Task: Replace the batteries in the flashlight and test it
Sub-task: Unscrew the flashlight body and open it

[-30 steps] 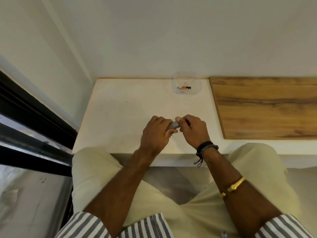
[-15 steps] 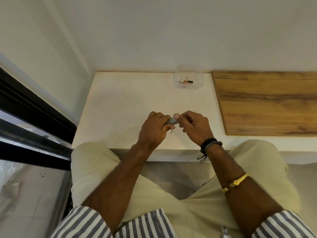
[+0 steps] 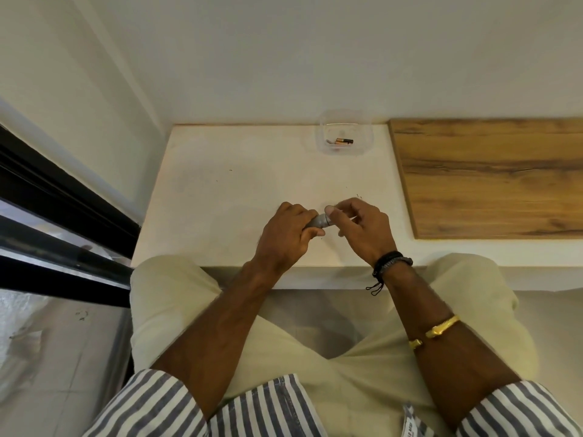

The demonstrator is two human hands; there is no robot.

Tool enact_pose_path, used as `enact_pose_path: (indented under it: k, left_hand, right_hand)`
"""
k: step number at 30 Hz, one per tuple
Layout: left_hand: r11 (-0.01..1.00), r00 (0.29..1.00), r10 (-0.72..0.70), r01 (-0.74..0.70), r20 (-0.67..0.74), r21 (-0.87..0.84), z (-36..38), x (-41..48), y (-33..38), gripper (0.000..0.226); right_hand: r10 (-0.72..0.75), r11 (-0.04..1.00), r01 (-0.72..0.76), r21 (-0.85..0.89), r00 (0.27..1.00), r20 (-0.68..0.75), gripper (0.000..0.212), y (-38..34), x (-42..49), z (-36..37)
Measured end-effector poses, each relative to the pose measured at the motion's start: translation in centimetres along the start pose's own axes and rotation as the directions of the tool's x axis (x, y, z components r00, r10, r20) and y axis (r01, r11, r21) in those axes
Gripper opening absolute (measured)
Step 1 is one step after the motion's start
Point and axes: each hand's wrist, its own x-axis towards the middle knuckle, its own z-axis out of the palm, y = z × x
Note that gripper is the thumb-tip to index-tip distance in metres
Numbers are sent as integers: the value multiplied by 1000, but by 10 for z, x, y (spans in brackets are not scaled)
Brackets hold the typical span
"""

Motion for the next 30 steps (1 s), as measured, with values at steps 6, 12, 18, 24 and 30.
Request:
enact_pose_path:
  k: [6,12,18,24,30]
  left_hand:
    - [1000,1000,1,-1,6,-4,1,-2,-1,27]
    - [1000,1000,1,-1,7,-6,1,-2,2,29]
    - [999,1000,20,-20,-9,-27,1,-4,4,27]
    - [999,1000,-13,13,8,-37,1,-2,1,30]
    - [999,1000,-16,16,11,-43,0,-1,2,30]
  right_hand:
    - [-81,996,83,-19,995,61,19,4,0,-3]
    - [-112,993,105,56,985,135,35,2,0,-5]
    - [-28,999,31,-38,997,67,28,6,-1,3]
    - [-173,985,172,23,981,83,27,10,1,-1]
    - [-9,998,5,66,998,66,33,14,5,-2]
